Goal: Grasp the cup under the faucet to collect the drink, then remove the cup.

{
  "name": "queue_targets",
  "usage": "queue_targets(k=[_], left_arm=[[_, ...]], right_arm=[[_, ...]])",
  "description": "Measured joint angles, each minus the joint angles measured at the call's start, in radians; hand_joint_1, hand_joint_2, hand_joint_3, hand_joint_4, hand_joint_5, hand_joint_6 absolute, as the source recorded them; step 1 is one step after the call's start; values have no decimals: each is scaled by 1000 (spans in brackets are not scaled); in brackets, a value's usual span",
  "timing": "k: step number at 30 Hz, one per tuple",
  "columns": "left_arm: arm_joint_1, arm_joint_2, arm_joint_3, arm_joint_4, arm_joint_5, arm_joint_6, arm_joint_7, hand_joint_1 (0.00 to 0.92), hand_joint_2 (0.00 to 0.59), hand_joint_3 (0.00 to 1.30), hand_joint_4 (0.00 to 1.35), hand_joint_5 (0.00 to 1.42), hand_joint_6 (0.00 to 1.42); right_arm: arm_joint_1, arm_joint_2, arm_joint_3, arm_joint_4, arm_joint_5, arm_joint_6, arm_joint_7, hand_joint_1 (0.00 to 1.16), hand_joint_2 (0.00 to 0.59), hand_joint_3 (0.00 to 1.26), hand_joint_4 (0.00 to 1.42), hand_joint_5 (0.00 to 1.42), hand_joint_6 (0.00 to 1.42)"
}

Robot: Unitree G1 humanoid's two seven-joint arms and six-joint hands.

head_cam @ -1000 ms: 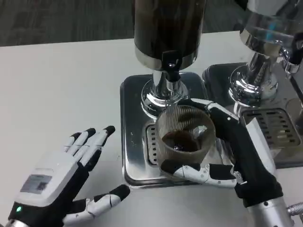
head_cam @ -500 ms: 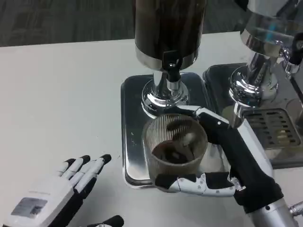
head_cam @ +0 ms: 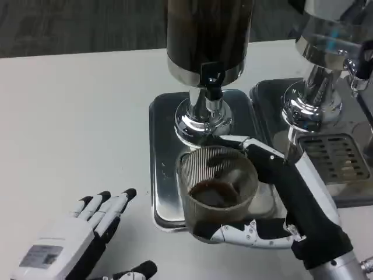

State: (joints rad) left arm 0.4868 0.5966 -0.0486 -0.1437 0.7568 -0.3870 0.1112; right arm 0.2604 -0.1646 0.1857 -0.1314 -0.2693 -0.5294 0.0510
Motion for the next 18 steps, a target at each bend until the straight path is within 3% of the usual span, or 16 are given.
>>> queue_targets(k=[18], left_arm=[[19, -27, -4, -60, 8, 44, 0, 0, 152, 0, 0, 0, 0]], right_arm=[[2, -6, -17, -1, 42, 1, 29, 1060, 191, 433, 505, 722, 1018]])
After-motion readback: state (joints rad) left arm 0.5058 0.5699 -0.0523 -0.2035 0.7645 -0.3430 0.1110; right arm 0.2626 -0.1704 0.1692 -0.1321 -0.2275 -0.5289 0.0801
